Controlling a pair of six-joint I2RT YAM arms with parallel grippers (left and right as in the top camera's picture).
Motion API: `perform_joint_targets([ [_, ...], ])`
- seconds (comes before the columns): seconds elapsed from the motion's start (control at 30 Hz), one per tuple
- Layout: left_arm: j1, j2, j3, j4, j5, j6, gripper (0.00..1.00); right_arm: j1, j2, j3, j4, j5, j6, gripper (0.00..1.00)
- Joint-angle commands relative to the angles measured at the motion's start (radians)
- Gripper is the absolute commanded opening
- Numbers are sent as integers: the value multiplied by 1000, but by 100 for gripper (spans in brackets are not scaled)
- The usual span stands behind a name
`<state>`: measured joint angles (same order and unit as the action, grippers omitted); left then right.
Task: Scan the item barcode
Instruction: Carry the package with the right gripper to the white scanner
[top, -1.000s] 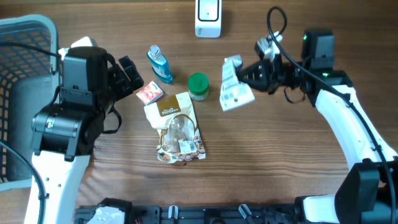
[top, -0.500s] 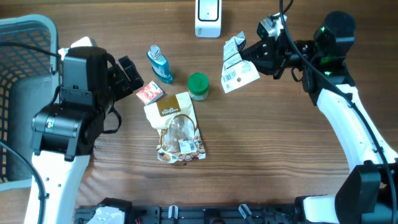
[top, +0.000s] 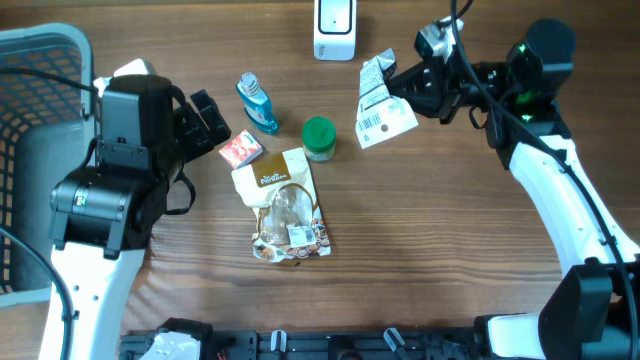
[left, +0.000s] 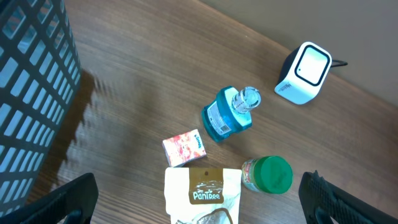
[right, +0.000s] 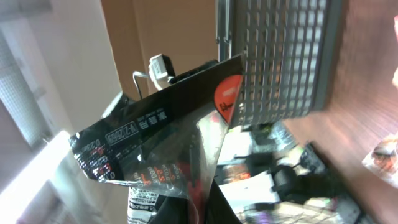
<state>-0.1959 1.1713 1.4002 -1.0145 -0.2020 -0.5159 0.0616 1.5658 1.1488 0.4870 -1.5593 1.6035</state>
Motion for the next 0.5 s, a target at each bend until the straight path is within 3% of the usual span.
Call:
perform_joint_targets([
  [0.0,5,-11,12,3,-16,15,100,-2,-17,20,85,7,-174,5],
  [0.1,5,-11,12,3,-16,15,100,-2,-16,20,88,17,-345,5],
  [0.23,5,-11,12,3,-16,15,100,-2,-8,20,88,57,-397,5],
  [0.47,5,-11,12,3,-16,15,100,-2,55,20,29,257,-129,5],
])
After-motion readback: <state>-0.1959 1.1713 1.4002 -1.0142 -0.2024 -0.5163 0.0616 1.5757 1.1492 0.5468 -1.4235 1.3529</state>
